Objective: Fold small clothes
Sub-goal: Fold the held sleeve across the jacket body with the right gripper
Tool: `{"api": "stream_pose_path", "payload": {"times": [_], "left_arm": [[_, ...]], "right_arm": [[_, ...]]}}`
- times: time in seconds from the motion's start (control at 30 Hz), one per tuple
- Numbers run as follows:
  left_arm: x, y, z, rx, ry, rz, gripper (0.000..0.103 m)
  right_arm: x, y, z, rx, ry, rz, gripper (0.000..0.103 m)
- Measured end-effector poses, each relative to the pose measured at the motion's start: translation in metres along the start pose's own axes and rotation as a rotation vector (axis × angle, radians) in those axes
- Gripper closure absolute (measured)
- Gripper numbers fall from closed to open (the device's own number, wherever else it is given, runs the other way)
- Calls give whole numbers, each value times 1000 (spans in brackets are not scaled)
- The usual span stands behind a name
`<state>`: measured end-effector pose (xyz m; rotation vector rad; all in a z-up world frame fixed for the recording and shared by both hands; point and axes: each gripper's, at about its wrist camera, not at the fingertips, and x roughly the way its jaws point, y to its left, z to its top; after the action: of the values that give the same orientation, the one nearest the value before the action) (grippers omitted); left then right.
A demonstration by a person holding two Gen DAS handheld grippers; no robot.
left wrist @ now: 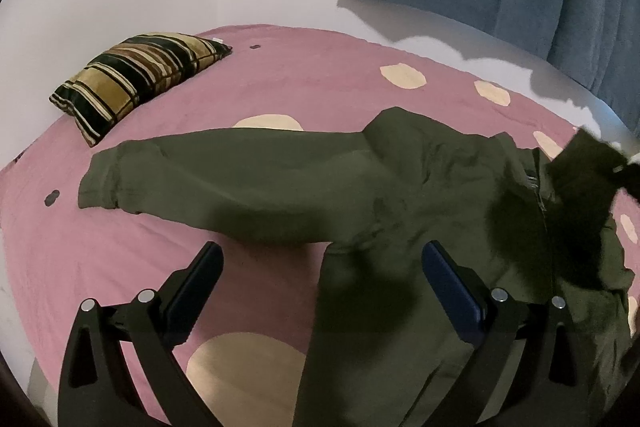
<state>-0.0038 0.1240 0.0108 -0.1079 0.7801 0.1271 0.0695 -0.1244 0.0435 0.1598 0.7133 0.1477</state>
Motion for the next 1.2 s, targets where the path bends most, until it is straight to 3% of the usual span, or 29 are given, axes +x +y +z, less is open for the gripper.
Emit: {"api": "stream_pose_path", "payload": {"times": [0.23, 0.37, 0.53, 0.63, 0.73, 0.8, 0.87, 0.93, 1.03, 1.07, 1.1, 1.2], "left_arm": [[4, -3, -4, 11, 14, -5, 4], [7, -7, -7, 22, 26, -9, 4], [8, -10, -9, 35, 30, -15, 4], [10, -11, -11, 36, 38, -17, 4], [13, -14, -12, 37, 46, -19, 4], [14, -15, -13, 39, 50, -21, 4], [14, -17, -14, 45, 50, -22, 4], [14, -20, -16, 50, 50, -22, 4], [15, -22, -18, 56, 54, -21, 4], [16, -22, -18, 55, 57, -23, 4], [16, -23, -19, 56, 60, -26, 4], [18, -23, -21, 60, 64, -24, 4]], "right_arm": [[46, 17, -34, -29, 137, 9, 87], [52, 24, -47, -17, 214, 150, 60], [13, -12, -45, 63, 200, 248, 52], [-26, -64, -43, 128, 116, 198, 49], [-61, -137, -47, 223, 32, 31, 46], [-73, -191, -58, 339, 24, -85, 46], [-77, -232, -72, 452, 39, -135, 46], [-69, -261, -87, 521, 99, -120, 46], [-54, -269, -100, 536, 173, -43, 46], [-51, -268, -102, 527, 187, -39, 51], [-46, -267, -105, 507, 207, -35, 69], [-34, -268, -111, 479, 248, -22, 83]]}}
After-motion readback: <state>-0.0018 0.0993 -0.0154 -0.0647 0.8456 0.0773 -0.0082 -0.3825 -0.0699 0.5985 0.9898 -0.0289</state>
